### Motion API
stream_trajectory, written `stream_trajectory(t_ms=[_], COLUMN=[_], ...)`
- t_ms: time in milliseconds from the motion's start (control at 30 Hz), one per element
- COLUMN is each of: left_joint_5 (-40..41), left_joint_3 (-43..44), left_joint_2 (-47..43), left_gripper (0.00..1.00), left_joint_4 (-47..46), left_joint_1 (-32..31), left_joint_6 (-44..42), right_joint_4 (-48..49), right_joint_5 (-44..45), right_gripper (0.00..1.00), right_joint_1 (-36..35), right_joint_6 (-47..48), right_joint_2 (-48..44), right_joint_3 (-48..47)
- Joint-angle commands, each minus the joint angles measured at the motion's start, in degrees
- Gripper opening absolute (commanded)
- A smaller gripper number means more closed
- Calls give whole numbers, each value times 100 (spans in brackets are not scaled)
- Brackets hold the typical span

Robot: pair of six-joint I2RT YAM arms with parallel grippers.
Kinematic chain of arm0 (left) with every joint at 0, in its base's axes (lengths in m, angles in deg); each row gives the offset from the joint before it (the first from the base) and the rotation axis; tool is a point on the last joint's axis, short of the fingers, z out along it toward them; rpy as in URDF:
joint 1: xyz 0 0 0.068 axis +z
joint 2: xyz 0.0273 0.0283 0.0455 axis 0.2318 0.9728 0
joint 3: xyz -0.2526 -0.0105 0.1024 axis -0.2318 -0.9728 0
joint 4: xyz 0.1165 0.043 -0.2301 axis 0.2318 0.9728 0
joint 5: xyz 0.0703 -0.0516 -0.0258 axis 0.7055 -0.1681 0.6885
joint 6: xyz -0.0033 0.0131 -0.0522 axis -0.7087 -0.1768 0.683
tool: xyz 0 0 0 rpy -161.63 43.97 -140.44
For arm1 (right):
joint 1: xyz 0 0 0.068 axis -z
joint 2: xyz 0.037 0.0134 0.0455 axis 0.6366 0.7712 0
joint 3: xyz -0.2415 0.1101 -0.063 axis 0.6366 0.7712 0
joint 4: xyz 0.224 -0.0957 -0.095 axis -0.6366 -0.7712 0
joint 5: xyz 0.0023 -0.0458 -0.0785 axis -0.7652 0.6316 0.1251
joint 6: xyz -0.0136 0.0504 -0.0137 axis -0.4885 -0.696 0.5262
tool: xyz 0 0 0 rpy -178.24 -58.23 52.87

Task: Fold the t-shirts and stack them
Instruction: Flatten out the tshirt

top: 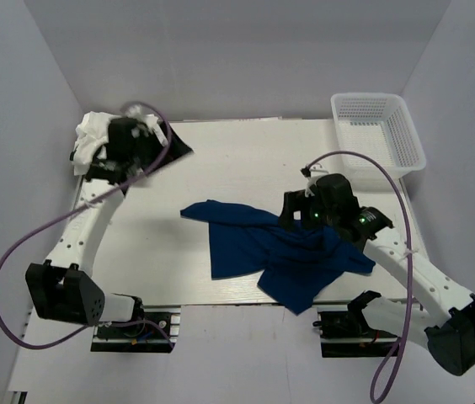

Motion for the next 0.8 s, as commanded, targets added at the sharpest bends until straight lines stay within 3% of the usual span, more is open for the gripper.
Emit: stream_trajectory(t_ms=[0,67,167,333,500,600,767], left_joint_5=[-646,-543,-384,-629,-316,185,635], left_joint_3=[-1841,-2748,-3207,-4244,-4195,-3764,-3728], left_joint_2=[-514,-1015,-1453,-1887,-834,-60,293], left_gripper=[100,97,97,100,100,100,100], left_joint_4=[-235,291,809,812,582,1100,1216], left_joint_1=[-727,-1323,-1658,-2449,-3651,-4040,-4165], left_joint_6=[447,508,648,1307,1712,1712,1712], right_joint_4=[-921,-1449,-1975,-2401,-2174,-2103,-1769], right_joint_5=[25,-300,-643,-1303,-1339,-1049,-347], right_gripper=[90,90,90,90,90,90,90], right_joint_1=[-23,-102,-207,-541,-1076,-1427,-2105], right_joint_6=[-183,-298,-394,-570,-860,-992,-931], right_joint_2=[-350,-587,-597,-693,-650,-369,332], right_joint_3=[274,538,722,1329,1804,1901,1638])
